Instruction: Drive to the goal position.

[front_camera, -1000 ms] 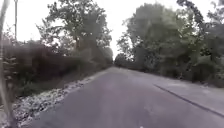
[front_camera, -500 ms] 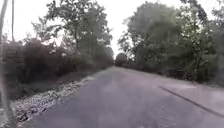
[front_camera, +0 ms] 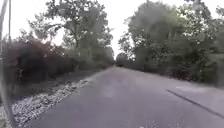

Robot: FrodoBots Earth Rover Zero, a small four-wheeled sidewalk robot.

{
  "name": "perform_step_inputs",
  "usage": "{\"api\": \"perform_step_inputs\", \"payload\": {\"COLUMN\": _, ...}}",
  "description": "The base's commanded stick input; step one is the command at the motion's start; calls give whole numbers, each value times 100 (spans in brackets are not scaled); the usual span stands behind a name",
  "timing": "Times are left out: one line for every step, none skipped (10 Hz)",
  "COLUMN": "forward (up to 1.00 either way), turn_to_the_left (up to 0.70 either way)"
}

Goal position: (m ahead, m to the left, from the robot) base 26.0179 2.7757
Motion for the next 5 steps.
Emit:
{"api": "perform_step_inputs", "payload": {"forward": 70, "turn_to_the_left": -15}}
{"api": "perform_step_inputs", "payload": {"forward": 70, "turn_to_the_left": -27}}
{"api": "perform_step_inputs", "payload": {"forward": 70, "turn_to_the_left": -26}}
{"api": "perform_step_inputs", "payload": {"forward": 70, "turn_to_the_left": -8}}
{"api": "perform_step_inputs", "payload": {"forward": 70, "turn_to_the_left": 1}}
